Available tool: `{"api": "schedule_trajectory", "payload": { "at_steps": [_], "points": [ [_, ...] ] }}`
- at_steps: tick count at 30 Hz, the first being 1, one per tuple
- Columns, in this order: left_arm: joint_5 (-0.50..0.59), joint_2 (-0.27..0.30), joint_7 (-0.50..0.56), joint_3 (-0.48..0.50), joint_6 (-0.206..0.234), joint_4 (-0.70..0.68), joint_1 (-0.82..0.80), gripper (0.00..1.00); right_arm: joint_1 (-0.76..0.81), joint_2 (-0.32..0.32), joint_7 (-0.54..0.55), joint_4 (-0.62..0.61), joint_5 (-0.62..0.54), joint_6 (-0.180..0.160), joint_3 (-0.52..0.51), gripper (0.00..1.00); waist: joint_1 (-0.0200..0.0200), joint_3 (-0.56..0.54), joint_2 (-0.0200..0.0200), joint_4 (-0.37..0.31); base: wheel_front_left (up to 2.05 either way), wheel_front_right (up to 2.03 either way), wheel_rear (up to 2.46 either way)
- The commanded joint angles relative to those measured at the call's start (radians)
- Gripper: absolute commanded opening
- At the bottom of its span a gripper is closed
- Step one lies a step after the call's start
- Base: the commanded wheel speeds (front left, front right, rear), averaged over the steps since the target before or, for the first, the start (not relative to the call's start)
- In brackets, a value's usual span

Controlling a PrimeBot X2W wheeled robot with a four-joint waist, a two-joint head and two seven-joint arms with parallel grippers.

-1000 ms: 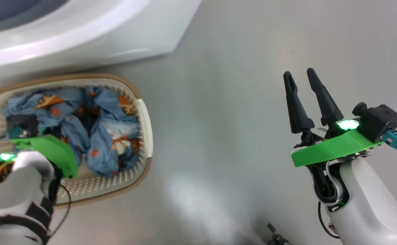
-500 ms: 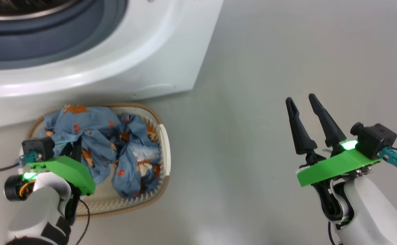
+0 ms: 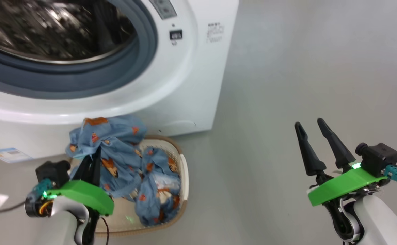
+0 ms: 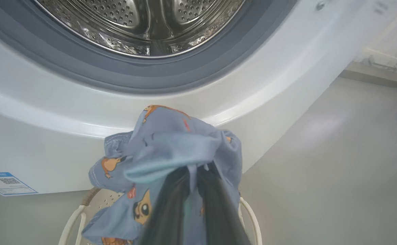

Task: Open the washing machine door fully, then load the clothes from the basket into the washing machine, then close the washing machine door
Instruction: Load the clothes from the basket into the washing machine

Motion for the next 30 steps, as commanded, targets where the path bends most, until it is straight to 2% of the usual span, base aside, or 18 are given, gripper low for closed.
{"api": "schedule_trajectory", "payload": {
  "at_steps": [1, 7, 12, 19, 30],
  "points": [
    [0.012, 0.028, -0.013, 0.040, 0.011, -0.048, 0.018, 0.00, 0.017, -0.015, -0.008, -0.019, 0.009, 0.008, 0.017, 1.00, 0.0002, -0.072, 0.0000, 0.048, 0.00, 0.00, 0.00],
    [0.047, 0.022, -0.013, 0.088, 0.027, -0.241, 0.124, 0.00, 0.033, -0.032, -0.008, -0.038, -0.002, 0.008, 0.008, 1.00, 0.0002, -0.122, 0.0000, 0.084, 0.00, 0.00, 0.00],
    [0.067, 0.020, -0.013, 0.106, 0.040, -0.347, 0.199, 0.00, 0.043, -0.046, -0.008, -0.049, -0.021, 0.008, -0.009, 1.00, 0.0002, -0.151, 0.0000, 0.103, 0.00, 0.00, 0.00],
    [0.094, 0.035, -0.013, 0.106, 0.070, -0.437, 0.264, 0.00, 0.061, -0.066, -0.008, -0.054, -0.039, 0.008, -0.031, 1.00, 0.0002, -0.193, 0.0000, 0.122, 0.00, 0.00, 0.00],
    [0.081, 0.043, 0.017, 0.112, 0.107, -0.540, 0.328, 0.00, 0.076, -0.086, -0.008, -0.065, -0.055, 0.008, -0.056, 1.00, 0.0002, -0.227, 0.0000, 0.128, 0.00, 0.00, 0.00]
  ]
}}
